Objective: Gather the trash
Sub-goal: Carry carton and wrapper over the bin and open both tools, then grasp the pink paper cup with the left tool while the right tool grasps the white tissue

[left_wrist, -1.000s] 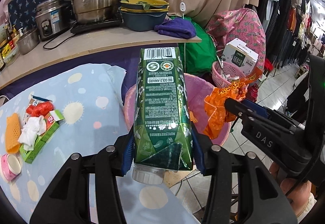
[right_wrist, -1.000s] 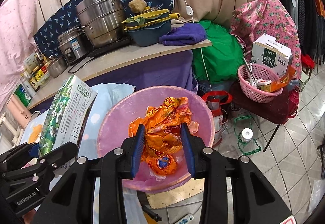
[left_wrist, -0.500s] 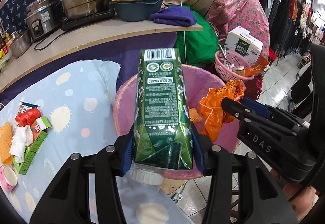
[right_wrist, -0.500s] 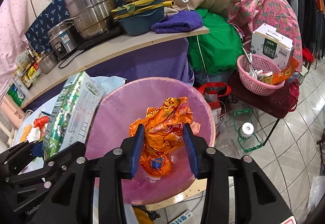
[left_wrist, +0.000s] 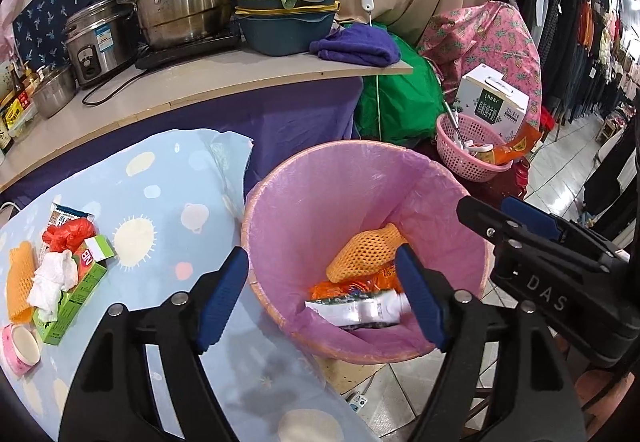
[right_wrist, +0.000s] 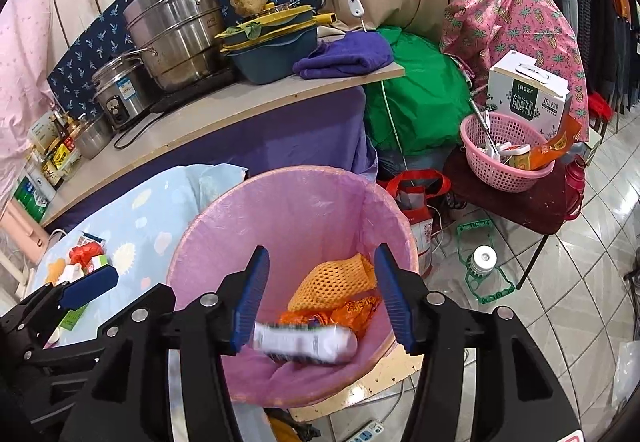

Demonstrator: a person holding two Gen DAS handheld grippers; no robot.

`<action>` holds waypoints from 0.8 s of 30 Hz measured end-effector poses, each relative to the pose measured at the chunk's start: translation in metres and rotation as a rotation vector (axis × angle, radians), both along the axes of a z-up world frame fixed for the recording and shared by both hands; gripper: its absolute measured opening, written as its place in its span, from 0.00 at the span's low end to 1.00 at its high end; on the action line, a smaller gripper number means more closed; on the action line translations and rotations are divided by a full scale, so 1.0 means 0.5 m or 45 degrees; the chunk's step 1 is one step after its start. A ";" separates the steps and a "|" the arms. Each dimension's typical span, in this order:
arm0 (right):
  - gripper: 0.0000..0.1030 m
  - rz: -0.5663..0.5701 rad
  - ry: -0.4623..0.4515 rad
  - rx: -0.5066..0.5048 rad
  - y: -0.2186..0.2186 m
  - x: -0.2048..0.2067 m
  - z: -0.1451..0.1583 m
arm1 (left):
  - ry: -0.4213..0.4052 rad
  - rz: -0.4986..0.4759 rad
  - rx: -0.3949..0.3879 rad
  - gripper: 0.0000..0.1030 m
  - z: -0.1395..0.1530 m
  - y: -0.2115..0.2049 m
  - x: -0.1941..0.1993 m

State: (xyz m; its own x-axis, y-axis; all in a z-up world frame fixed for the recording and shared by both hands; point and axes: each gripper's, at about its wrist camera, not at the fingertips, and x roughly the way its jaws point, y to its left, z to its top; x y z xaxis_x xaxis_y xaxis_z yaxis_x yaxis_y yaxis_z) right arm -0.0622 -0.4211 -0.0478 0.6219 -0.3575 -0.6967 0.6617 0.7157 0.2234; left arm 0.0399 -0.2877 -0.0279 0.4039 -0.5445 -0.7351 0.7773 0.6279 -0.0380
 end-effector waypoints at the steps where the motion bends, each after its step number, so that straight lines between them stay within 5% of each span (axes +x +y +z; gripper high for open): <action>1: 0.52 0.001 -0.005 -0.002 0.001 0.000 0.004 | 0.000 0.003 -0.002 0.70 0.002 0.002 0.000; 24: 0.54 0.158 -0.045 -0.047 0.149 0.038 0.073 | -0.031 0.185 -0.064 0.70 0.058 0.187 0.021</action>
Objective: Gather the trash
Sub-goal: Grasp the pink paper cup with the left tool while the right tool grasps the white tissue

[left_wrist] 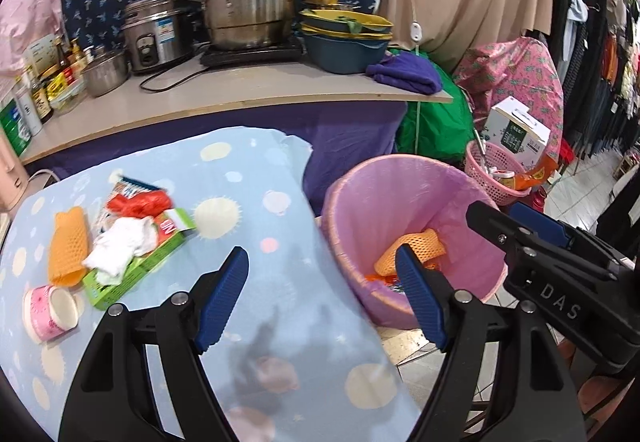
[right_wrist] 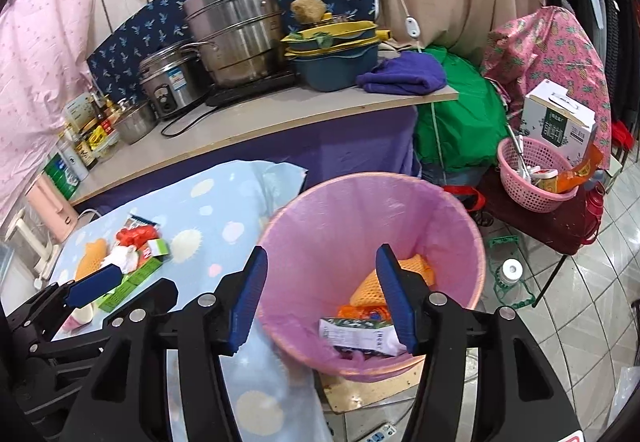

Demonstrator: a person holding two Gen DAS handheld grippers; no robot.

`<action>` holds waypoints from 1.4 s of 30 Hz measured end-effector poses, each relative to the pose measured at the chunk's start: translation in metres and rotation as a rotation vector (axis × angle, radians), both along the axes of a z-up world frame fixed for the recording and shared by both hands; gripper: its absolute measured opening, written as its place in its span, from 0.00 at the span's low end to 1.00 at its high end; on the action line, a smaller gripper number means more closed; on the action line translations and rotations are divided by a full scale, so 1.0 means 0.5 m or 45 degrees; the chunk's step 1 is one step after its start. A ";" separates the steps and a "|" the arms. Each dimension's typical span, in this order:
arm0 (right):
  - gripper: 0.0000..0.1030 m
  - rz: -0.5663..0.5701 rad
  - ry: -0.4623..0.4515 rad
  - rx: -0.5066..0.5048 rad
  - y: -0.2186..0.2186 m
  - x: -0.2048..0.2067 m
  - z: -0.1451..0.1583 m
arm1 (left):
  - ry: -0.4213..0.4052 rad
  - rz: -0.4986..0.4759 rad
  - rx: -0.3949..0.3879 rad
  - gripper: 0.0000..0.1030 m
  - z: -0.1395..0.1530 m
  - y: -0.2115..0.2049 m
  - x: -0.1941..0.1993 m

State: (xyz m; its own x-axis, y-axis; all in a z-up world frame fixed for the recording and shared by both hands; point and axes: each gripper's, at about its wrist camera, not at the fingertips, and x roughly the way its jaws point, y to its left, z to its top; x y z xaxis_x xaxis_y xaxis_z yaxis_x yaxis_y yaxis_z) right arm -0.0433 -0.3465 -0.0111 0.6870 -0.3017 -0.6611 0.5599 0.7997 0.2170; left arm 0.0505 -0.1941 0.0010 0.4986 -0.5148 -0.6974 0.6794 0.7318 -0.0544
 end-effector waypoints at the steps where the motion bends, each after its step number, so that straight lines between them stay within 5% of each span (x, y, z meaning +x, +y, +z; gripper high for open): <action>1: 0.54 0.016 0.003 -0.001 0.015 0.007 0.001 | 0.003 0.018 0.000 0.70 0.000 0.017 0.005; 13: 0.55 0.239 0.060 -0.014 0.185 0.104 -0.019 | 0.023 0.356 0.072 0.86 -0.047 0.250 0.084; 22: 0.55 0.398 0.121 -0.001 0.300 0.178 -0.056 | 0.060 0.714 0.121 0.87 -0.101 0.482 0.172; 26: 0.55 0.453 0.141 -0.004 0.339 0.211 -0.068 | 0.051 0.778 0.092 0.87 -0.103 0.554 0.206; 33: 0.55 0.508 0.167 -0.006 0.383 0.255 -0.080 | 0.183 0.760 -0.001 0.86 -0.154 0.602 0.275; 36: 0.55 0.522 0.178 -0.013 0.392 0.270 -0.084 | 0.227 0.745 -0.034 0.77 -0.169 0.603 0.287; 42: 0.55 0.545 0.190 -0.013 0.404 0.311 -0.094 | 0.252 0.682 -0.071 0.42 -0.169 0.592 0.283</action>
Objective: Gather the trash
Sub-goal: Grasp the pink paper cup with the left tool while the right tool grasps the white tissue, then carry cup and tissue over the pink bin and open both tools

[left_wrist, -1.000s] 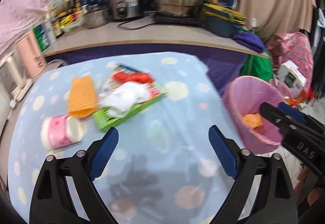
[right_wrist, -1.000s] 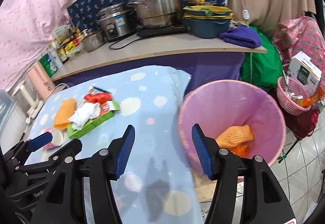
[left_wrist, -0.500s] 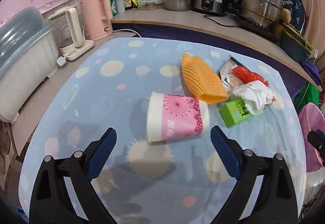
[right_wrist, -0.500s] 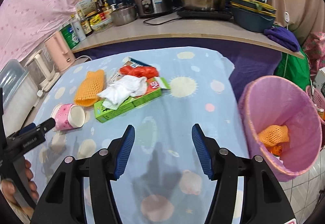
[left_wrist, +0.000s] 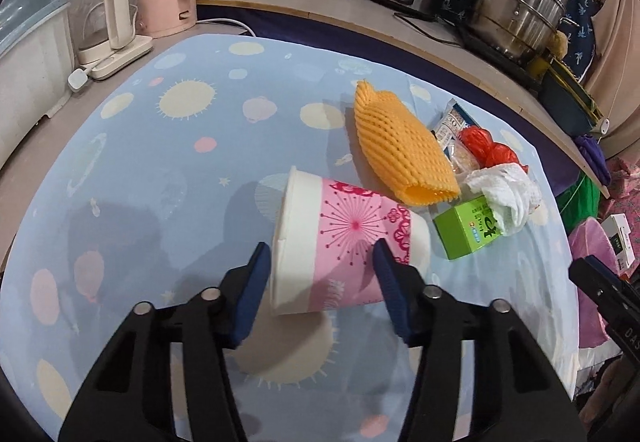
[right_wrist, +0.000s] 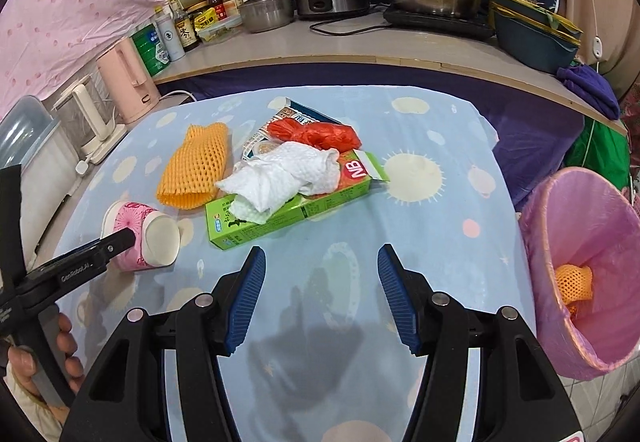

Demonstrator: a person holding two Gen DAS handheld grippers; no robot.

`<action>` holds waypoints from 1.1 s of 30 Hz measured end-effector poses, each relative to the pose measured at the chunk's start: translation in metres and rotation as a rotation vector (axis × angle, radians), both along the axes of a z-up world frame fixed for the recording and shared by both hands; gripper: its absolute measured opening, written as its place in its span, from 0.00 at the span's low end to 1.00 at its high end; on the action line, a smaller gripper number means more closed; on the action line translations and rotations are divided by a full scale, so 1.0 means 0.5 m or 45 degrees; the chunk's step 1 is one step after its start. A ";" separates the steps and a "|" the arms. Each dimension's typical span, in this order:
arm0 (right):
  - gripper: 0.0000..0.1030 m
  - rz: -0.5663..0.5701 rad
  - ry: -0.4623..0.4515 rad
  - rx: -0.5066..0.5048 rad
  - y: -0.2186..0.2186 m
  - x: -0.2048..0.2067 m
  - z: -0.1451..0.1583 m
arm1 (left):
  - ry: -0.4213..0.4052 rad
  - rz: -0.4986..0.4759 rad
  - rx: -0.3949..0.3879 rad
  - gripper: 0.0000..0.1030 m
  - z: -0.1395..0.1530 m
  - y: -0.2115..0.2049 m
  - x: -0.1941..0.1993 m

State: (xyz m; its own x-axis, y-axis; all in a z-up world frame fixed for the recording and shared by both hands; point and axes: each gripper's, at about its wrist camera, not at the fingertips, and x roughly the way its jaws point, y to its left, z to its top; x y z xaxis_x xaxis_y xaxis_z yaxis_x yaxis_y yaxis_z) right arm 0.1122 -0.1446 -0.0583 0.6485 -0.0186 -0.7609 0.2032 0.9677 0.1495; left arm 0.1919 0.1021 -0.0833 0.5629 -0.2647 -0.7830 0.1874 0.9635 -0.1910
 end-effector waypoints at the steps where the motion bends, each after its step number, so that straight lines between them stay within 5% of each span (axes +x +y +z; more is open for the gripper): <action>1: 0.55 0.004 -0.001 0.002 0.003 0.008 -0.002 | -0.009 -0.008 0.004 0.38 0.004 -0.005 -0.004; 7: 0.55 0.036 -0.013 -0.008 0.019 0.070 -0.004 | -0.054 -0.048 -0.006 0.19 0.033 -0.019 -0.022; 13: 0.52 0.065 -0.018 -0.002 0.033 0.138 -0.017 | -0.060 -0.091 -0.025 0.14 0.047 -0.031 -0.035; 16: 0.38 0.077 0.015 -0.020 0.040 0.168 -0.034 | -0.045 -0.106 -0.047 0.13 0.048 -0.032 -0.038; 18: 0.19 0.081 0.038 -0.029 0.043 0.177 -0.045 | -0.041 -0.113 -0.055 0.12 0.049 -0.032 -0.042; 23: 0.07 0.080 0.020 -0.030 0.043 0.157 -0.045 | -0.038 -0.138 -0.056 0.04 0.059 -0.038 -0.057; 33: 0.05 0.077 -0.084 0.032 0.011 0.053 0.031 | -0.069 -0.176 -0.087 0.02 0.098 -0.055 -0.104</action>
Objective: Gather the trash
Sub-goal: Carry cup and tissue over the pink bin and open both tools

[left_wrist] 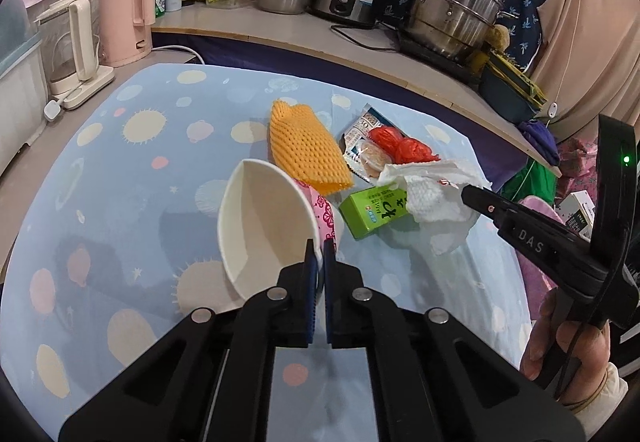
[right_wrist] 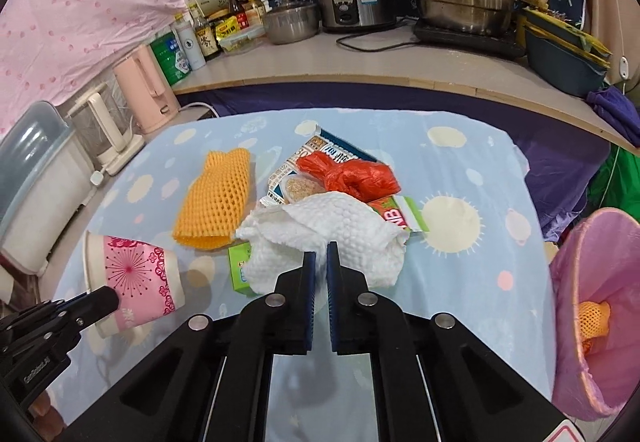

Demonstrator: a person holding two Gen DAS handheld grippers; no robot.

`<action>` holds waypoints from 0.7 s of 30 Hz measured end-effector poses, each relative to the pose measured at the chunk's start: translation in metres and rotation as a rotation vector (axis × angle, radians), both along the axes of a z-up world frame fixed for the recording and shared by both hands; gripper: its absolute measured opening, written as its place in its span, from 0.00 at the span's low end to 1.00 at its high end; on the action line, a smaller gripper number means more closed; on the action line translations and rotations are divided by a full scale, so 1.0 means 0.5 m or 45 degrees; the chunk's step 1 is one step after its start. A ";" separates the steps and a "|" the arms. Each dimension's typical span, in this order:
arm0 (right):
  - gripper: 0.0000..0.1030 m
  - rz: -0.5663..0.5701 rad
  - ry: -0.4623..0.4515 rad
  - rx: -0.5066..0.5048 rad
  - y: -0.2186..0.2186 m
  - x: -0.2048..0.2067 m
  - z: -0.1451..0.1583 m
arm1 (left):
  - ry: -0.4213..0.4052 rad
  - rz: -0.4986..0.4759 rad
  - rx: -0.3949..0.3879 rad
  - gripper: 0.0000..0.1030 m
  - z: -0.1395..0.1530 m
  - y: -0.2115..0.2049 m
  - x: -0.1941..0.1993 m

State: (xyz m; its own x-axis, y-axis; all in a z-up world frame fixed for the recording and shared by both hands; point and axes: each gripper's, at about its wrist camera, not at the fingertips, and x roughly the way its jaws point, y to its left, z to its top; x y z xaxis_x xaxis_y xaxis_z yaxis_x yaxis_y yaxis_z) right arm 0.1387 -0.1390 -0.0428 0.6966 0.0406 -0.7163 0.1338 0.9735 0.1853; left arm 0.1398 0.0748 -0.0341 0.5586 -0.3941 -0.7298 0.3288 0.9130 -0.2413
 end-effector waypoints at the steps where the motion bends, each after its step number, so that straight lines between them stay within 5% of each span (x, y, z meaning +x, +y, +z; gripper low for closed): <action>1: 0.05 -0.003 -0.010 0.004 -0.005 -0.011 0.009 | -0.010 -0.008 -0.002 0.02 0.008 -0.003 -0.008; 9: 0.05 -0.073 -0.100 0.042 -0.065 -0.120 0.073 | -0.052 -0.115 -0.024 0.02 0.066 -0.058 -0.076; 21: 0.05 -0.307 -0.150 0.023 -0.230 -0.309 0.113 | -0.080 -0.403 -0.066 0.02 0.117 -0.265 -0.171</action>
